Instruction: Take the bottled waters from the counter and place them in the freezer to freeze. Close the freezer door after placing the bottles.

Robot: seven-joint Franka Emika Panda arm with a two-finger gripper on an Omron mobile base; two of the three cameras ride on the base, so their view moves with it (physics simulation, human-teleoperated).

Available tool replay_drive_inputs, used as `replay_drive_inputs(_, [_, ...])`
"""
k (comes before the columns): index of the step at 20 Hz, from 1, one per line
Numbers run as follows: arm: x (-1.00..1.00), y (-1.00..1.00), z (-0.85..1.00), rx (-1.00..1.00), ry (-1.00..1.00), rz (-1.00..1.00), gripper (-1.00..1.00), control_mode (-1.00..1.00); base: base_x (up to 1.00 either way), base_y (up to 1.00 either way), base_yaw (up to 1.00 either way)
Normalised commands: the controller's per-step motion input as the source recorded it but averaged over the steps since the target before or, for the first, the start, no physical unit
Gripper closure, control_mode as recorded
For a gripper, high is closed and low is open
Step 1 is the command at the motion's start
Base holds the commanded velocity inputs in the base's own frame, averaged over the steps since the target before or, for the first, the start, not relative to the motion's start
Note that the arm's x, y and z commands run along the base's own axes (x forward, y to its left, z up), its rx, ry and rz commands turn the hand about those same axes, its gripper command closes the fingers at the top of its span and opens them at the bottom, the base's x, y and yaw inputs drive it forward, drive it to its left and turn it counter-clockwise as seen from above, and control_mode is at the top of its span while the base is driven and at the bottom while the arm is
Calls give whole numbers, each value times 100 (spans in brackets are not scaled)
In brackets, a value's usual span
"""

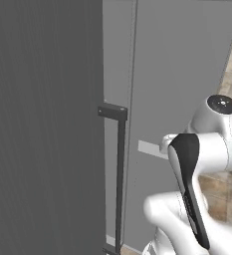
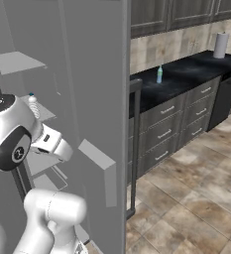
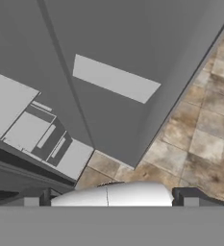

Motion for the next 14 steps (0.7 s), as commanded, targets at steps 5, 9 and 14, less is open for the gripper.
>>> replay_drive_inputs(5, [-5, 0, 0, 0, 0, 0, -100, 100, -10, -3, -1])
replay_drive_inputs(9, [0, 0, 0, 0, 0, 0, -100, 100, -89, -17, -13])
replay_drive_inputs(14, [0, 0, 0, 0, 0, 0, -100, 100, -71, -58, -28])
